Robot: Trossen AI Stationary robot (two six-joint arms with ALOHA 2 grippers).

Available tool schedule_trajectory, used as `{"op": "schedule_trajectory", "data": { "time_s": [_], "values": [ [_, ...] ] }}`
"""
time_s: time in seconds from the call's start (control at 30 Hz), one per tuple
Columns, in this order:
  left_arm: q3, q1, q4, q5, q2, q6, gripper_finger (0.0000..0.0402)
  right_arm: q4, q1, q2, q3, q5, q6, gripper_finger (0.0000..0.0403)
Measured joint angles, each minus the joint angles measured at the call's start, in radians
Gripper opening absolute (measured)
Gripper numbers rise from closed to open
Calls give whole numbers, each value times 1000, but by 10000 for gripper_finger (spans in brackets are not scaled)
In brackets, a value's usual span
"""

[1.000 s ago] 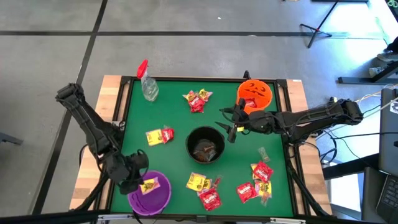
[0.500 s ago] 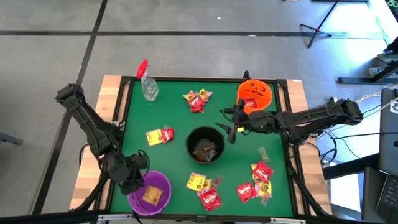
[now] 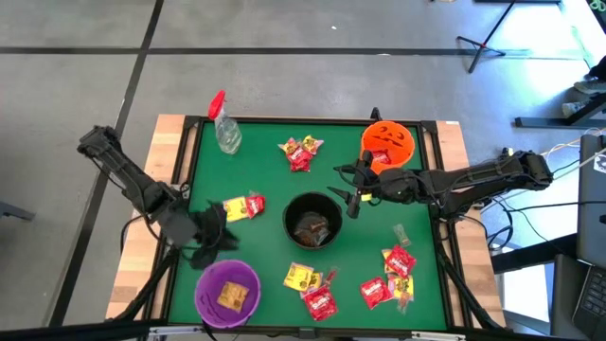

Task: Sort candy
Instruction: Put the red candy into the orange bucket

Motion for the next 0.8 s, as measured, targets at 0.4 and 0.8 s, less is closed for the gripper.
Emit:
{"op": "schedule_trajectory", "data": {
  "time_s": [0.4,0.8],
  "values": [
    [0,263,-50,-205,50,435,98,0,0,0,0,1,-88,268],
    [0,431,-70,83,269,514,131,-11,0,0,0,27,-137,268]
  ]
}}
